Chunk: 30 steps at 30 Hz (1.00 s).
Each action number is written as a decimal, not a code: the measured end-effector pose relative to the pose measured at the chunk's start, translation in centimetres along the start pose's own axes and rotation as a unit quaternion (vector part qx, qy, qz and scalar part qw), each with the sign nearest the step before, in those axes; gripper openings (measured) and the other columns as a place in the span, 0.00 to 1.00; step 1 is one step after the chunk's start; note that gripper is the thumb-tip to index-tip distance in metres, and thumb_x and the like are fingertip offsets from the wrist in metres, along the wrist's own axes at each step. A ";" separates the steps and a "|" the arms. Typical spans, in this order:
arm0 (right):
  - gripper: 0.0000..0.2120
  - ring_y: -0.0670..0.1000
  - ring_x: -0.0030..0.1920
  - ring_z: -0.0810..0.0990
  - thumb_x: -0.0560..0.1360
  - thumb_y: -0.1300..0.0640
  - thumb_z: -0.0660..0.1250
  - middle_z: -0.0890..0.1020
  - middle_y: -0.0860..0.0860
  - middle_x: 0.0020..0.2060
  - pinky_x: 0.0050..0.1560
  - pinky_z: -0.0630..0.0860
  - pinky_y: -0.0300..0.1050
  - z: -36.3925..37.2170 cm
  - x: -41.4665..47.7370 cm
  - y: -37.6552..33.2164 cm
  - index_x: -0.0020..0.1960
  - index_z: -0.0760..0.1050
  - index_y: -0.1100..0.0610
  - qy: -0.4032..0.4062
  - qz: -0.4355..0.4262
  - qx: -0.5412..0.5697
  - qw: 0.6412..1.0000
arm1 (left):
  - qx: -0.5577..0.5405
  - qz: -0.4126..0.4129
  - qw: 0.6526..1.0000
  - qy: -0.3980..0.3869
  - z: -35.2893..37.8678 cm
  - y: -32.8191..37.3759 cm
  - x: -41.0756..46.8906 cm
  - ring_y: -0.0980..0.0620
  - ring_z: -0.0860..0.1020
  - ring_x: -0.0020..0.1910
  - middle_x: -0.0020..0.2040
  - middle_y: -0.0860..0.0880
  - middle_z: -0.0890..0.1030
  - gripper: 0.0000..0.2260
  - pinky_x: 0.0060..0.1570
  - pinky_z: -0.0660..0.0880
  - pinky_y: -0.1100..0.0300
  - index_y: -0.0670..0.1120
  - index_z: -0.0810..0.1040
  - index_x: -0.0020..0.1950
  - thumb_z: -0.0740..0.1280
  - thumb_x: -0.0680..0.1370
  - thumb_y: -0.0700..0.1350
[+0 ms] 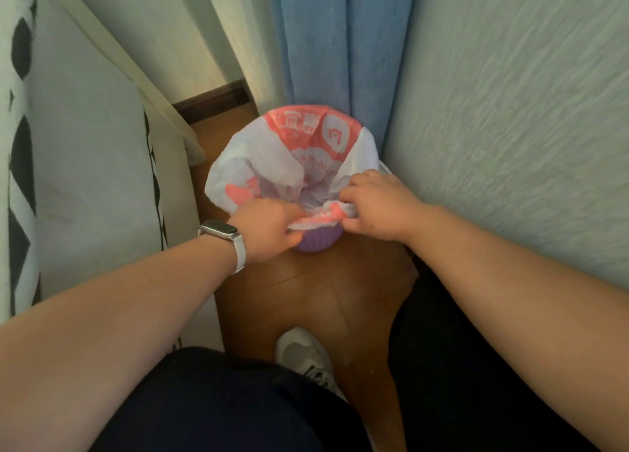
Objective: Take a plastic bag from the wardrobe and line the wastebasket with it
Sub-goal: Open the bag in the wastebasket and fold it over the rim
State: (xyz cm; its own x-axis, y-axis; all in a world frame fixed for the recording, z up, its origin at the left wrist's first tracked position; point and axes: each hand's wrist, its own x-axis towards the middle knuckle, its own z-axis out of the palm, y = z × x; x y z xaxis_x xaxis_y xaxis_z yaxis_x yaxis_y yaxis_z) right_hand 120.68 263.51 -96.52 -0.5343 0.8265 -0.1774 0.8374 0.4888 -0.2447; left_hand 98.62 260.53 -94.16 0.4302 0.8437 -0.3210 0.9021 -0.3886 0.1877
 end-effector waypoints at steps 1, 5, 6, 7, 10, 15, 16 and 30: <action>0.15 0.57 0.58 0.72 0.73 0.43 0.65 0.76 0.52 0.52 0.56 0.66 0.52 0.0 0.2 0.0 0.55 0.75 0.51 0.016 0.005 -0.007 1.000 | 0.007 0.001 1.000 0.027 0.0 -0.3 0.2 0.49 0.78 0.41 0.45 0.50 0.82 0.08 0.44 0.78 0.51 0.50 0.79 0.53 0.63 0.78 0.49; 0.15 0.58 0.57 0.74 0.72 0.45 0.64 0.78 0.53 0.50 0.65 0.61 0.57 0.1 1.1 0.0 0.53 0.76 0.53 0.105 0.013 -0.020 0.994 | 0.003 0.006 0.993 0.121 -0.7 -0.8 0.8 0.49 0.78 0.40 0.45 0.48 0.82 0.08 0.42 0.77 0.56 0.48 0.79 0.52 0.63 0.79 0.50; 0.15 0.58 0.57 0.75 0.72 0.45 0.63 0.78 0.53 0.49 0.66 0.60 0.57 0.1 1.2 0.1 0.52 0.77 0.54 0.133 0.015 -0.009 0.991 | -0.003 0.005 0.990 0.141 -1.0 -0.9 0.9 0.48 0.78 0.41 0.46 0.48 0.83 0.09 0.43 0.75 0.58 0.48 0.79 0.53 0.63 0.80 0.50; 0.16 0.59 0.56 0.75 0.72 0.45 0.63 0.79 0.54 0.49 0.66 0.62 0.57 0.0 1.3 0.3 0.52 0.77 0.54 0.159 0.016 0.006 0.987 | -0.011 0.005 0.987 0.162 -1.2 -1.0 1.0 0.48 0.79 0.43 0.47 0.47 0.83 0.09 0.44 0.72 0.59 0.47 0.79 0.54 0.63 0.80 0.50; 0.15 0.61 0.50 0.76 0.72 0.45 0.63 0.78 0.56 0.45 0.55 0.70 0.54 -0.1 1.6 0.5 0.48 0.76 0.57 0.195 0.014 0.054 0.979 | -0.021 -0.013 0.977 0.212 -1.5 -1.7 1.1 0.48 0.78 0.48 0.50 0.47 0.82 0.10 0.49 0.69 0.59 0.47 0.79 0.54 0.65 0.79 0.51; 0.12 0.63 0.49 0.74 0.74 0.52 0.68 0.76 0.61 0.46 0.50 0.68 0.53 0.1 1.8 0.9 0.46 0.73 0.61 0.227 0.045 0.122 0.965 | -0.058 -0.073 0.969 0.231 -0.7 -2.9 0.9 0.48 0.74 0.61 0.62 0.48 0.78 0.13 0.61 0.71 0.53 0.47 0.77 0.61 0.66 0.79 0.50; 0.11 0.62 0.51 0.73 0.75 0.53 0.69 0.76 0.60 0.48 0.51 0.67 0.52 0.1 1.7 0.9 0.47 0.73 0.61 0.225 0.051 0.132 0.964 | -0.066 -0.084 0.968 0.228 -0.6 -2.9 0.9 0.48 0.72 0.64 0.65 0.48 0.77 0.14 0.63 0.71 0.51 0.47 0.76 0.64 0.65 0.79 0.49; 0.16 0.60 0.57 0.73 0.73 0.54 0.72 0.76 0.58 0.54 0.56 0.71 0.53 0.0 2.2 0.2 0.56 0.78 0.62 0.247 0.112 0.163 0.949 | -0.132 -0.159 0.950 0.234 -1.0 -1.9 0.9 0.46 0.81 0.52 0.58 0.47 0.81 0.15 0.46 0.72 0.62 0.48 0.71 0.69 0.61 0.82 0.48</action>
State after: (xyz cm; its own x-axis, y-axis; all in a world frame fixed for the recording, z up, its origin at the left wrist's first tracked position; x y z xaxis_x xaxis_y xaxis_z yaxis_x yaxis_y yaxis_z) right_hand 119.63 265.40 -96.95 -0.1611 0.9686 0.1892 0.7996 0.2405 -0.5503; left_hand 97.20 262.40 -93.83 0.0197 0.9991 0.0367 0.9172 -0.0327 0.3971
